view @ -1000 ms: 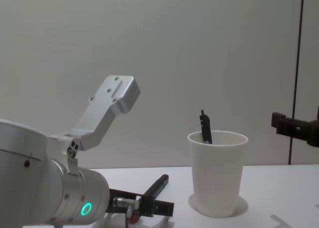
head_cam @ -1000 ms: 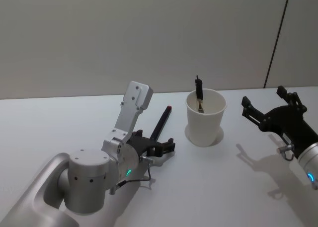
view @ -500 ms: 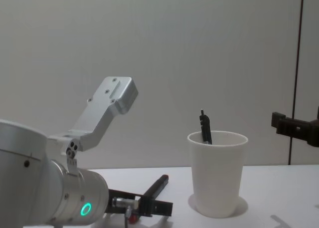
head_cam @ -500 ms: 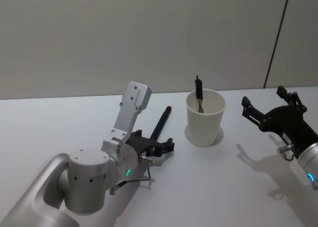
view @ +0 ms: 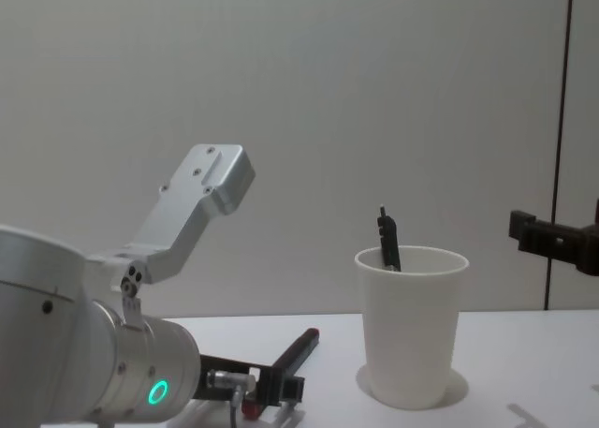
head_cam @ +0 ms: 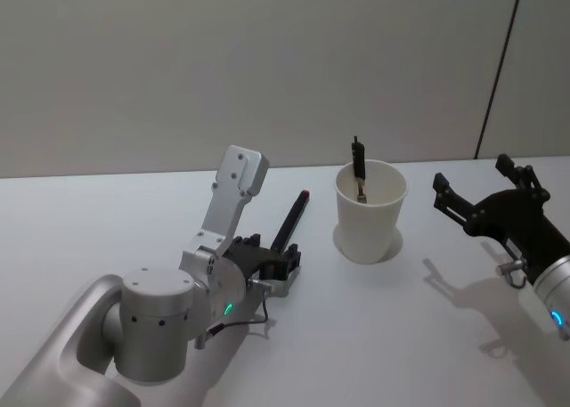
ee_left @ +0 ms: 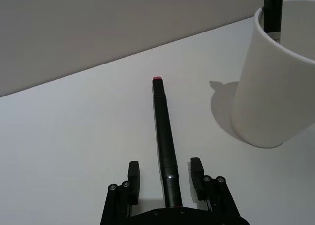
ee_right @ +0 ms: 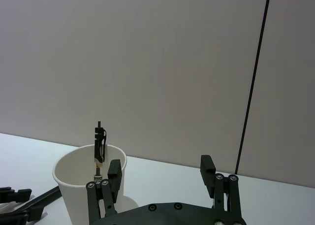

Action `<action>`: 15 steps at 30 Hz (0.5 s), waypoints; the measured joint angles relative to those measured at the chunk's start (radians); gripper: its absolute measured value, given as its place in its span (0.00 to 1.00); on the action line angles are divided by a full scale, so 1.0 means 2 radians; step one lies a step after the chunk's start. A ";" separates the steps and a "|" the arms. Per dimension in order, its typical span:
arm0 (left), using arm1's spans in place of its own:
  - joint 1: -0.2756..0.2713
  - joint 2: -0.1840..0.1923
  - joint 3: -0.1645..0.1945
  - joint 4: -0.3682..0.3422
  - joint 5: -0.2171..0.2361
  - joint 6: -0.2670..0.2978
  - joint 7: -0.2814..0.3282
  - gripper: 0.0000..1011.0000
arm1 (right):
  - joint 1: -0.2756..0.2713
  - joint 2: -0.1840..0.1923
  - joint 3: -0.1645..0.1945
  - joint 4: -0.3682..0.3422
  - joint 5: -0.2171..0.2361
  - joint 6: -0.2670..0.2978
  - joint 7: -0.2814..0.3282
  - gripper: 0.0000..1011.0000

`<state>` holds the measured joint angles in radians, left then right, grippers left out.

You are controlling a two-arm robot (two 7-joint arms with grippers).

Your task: Place the pen into the pen holder.

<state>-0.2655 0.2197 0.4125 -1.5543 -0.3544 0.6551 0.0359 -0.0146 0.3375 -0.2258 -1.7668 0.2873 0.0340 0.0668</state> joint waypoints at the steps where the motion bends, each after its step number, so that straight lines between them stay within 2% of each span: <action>1: 0.000 0.000 0.000 0.000 0.000 0.000 0.000 0.60 | 0.000 0.000 0.000 0.000 0.000 0.000 0.000 0.99; 15: 0.000 0.000 0.000 0.000 -0.001 0.000 0.000 0.50 | 0.000 0.000 0.000 0.000 0.000 0.000 0.000 0.99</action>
<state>-0.2652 0.2190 0.4128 -1.5534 -0.3558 0.6561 0.0355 -0.0146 0.3375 -0.2258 -1.7667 0.2873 0.0340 0.0668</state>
